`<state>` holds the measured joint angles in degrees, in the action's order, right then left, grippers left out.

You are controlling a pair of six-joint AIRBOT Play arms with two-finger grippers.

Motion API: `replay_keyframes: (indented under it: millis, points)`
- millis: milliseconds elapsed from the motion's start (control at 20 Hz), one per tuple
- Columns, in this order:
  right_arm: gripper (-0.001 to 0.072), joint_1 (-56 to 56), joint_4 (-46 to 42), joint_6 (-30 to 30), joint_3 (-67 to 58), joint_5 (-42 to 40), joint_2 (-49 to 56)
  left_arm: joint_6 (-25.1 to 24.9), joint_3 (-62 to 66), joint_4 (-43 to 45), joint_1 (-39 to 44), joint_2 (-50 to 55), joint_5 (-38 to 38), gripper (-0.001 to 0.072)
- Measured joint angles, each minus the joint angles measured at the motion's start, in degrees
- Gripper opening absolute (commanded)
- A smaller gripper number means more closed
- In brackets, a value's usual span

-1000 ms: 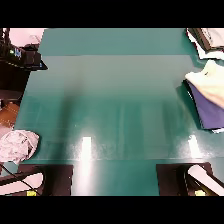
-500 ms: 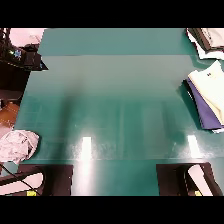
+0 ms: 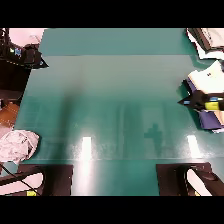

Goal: Fold the shirts.

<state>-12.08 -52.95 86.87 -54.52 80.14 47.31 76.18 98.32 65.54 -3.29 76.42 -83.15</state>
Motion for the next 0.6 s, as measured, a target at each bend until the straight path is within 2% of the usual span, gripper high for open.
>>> replay_keyframes:
  millis: [250, 600]
  points:
    - [0.0020, 11.28, 0.31, 0.63, -0.44, -3.43, 3.56, 0.09, 0.00, 0.00, 0.00, 0.00, 0.15, 0.0026]
    - [0.0020, 15.39, 0.44, 0.68, -7.39, -4.50, 9.01, 0.17, 0.00, -0.02, 0.00, 0.00, 0.22, 0.0026]
